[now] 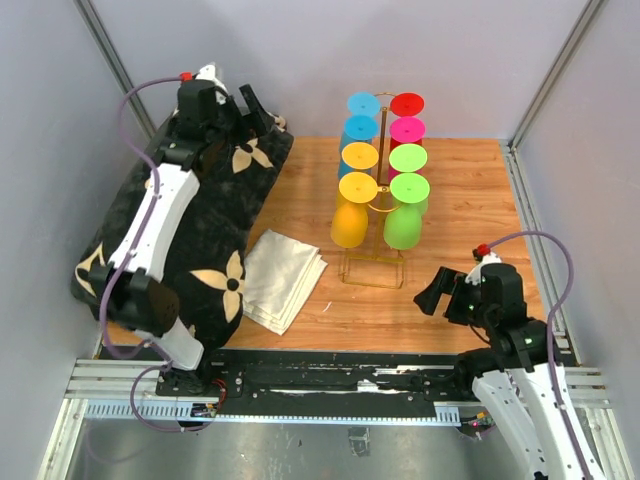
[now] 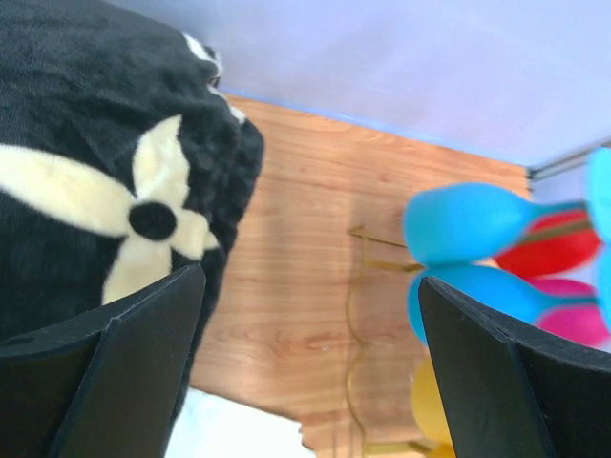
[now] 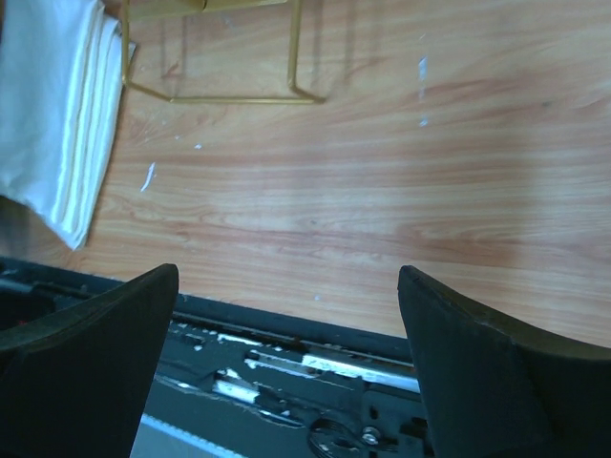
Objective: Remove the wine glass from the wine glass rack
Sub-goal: Adjust the wine rack at the center of the board.
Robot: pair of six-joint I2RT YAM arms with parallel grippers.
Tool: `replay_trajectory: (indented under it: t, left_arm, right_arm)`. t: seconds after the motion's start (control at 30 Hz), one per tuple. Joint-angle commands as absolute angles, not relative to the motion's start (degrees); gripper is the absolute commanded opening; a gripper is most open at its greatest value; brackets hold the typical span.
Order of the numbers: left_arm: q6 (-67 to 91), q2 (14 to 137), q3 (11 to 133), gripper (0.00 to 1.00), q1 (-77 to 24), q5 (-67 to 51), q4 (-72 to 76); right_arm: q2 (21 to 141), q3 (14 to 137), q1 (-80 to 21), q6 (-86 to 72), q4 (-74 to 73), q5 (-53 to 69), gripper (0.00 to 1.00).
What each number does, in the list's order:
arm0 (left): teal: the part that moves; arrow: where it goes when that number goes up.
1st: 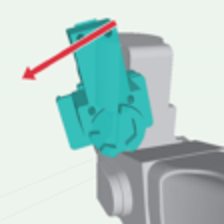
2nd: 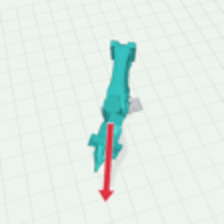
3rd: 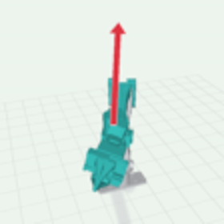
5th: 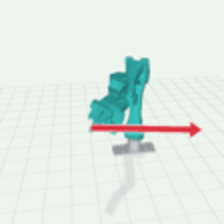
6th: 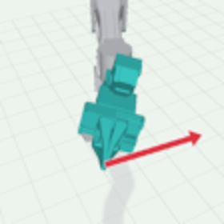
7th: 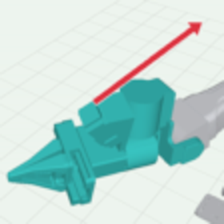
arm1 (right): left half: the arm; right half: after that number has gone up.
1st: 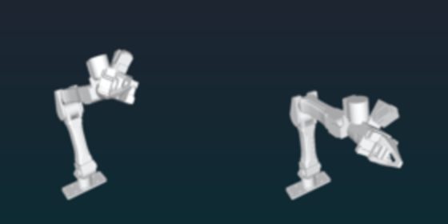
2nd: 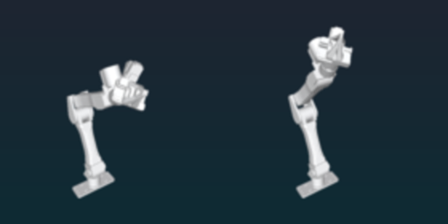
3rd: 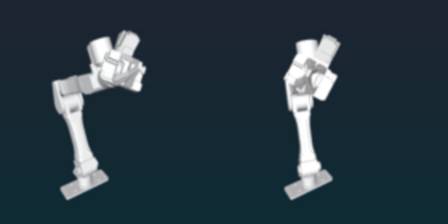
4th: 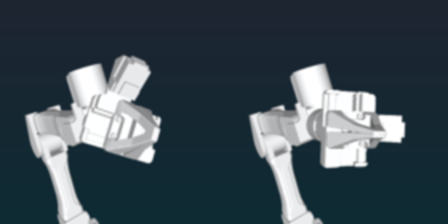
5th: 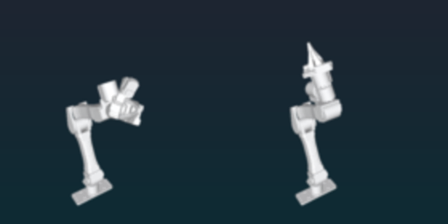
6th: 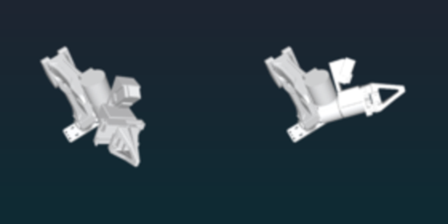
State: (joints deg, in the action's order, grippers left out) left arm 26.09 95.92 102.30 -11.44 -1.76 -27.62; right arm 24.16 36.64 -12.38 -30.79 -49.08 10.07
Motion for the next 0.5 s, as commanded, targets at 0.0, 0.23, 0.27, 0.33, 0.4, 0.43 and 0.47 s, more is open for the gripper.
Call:
replay_trajectory:
  t: [0.0, 0.23, 0.27, 0.33, 0.4, 0.43, 0.47]
  left_arm:
    - [28.0, 85.9, 93.6, 1.0, -11.5, -8.6, -23.9]
    - [33.7, 66.2, 67.5, 1.0, -13.7, -15.9, -18.1]
    - [35.2, 63.1, 63.4, 1.0, -14.4, -16.4, -17.3]
    - [37.6, 57.4, 56.5, 1.0, -16.0, -18.4, -15.1]
    - [39.7, 52.8, 52.0, 1.0, -17.9, -18.7, -14.8]
    - [40.3, 50.8, 50.2, 0.99, -18.9, -19.0, -15.1]
    - [41.0, 48.9, 48.8, 0.99, -19.7, -19.1, -15.9]
  right_arm:
    - [24.4, 31.1, -11.3, -39.1, -39.4, 21.2, 0.98]
    - [28.0, 19.4, -11.3, -51.4, -19.1, 31.7, 0.98]
    - [29.1, 17.8, -11.3, -53.3, -16.2, 32.7, 0.98]
    - [31.4, 14.3, -11.3, -56.0, -8.7, 34.3, 0.99]
    - [34.1, 11.7, -11.3, -58.3, -2.7, 34.4, 0.98]
    - [35.7, 10.9, -11.3, -59.1, -0.1, 34.6, 0.98]
    - [37.3, 10.5, -11.3, -59.3, 2.5, 34.9, 0.99]
